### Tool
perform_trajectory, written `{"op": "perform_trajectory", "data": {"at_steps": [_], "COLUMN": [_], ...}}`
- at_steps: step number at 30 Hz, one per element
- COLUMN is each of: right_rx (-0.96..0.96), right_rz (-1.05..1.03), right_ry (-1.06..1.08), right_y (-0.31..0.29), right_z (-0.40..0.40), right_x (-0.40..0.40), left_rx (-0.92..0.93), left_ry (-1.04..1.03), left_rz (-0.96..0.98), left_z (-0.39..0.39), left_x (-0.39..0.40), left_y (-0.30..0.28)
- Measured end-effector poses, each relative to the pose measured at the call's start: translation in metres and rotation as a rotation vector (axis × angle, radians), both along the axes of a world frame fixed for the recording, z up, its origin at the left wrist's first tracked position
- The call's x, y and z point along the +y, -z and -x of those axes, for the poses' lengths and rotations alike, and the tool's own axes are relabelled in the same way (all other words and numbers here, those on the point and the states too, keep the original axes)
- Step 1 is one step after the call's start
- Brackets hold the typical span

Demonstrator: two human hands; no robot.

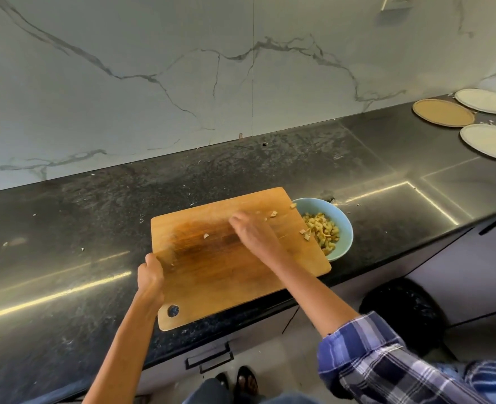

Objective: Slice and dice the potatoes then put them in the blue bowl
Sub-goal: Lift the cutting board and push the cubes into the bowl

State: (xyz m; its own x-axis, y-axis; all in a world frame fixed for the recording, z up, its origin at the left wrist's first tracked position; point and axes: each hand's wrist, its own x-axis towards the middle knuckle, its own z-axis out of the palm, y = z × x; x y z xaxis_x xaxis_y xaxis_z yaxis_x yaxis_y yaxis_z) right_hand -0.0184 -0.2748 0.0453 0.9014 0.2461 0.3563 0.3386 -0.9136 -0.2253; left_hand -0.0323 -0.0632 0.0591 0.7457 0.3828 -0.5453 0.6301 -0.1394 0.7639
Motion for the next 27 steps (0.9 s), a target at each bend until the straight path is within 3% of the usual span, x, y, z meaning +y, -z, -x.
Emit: {"op": "perform_trajectory", "data": {"at_steps": [5,11,13,18,20,23,27], "right_rx": [0.062,0.102,0.069,0.061,0.041,0.0,-0.06], "right_rz": [0.069,-0.052,-0.116,-0.218,-0.203,-0.196,-0.184], "right_ry": [0.297,0.56,0.545,0.055,-0.018,0.039,0.313], "right_y": [-0.005,-0.013,-0.015,0.002,0.011,0.009,0.007], "right_z": [0.012,0.035,0.038,0.063,0.07,0.069,0.075], "right_x": [-0.075,-0.102,-0.089,-0.02,-0.015,-0.037,-0.088], "left_rx": [0.007,0.009,0.013,0.009,0.005,0.0,-0.006], "left_ry": [0.0,-0.004,-0.007,-0.002,-0.003,-0.006,-0.003], "left_rz": [0.01,0.019,0.016,0.002,-0.002,-0.008,-0.007], "left_z": [0.0,0.0,-0.001,-0.001,-0.001,-0.001,0.0], "left_x": [0.0,0.001,0.001,0.001,0.001,0.001,-0.001], "left_y": [0.001,0.001,0.001,0.003,0.003,0.003,0.002]}}
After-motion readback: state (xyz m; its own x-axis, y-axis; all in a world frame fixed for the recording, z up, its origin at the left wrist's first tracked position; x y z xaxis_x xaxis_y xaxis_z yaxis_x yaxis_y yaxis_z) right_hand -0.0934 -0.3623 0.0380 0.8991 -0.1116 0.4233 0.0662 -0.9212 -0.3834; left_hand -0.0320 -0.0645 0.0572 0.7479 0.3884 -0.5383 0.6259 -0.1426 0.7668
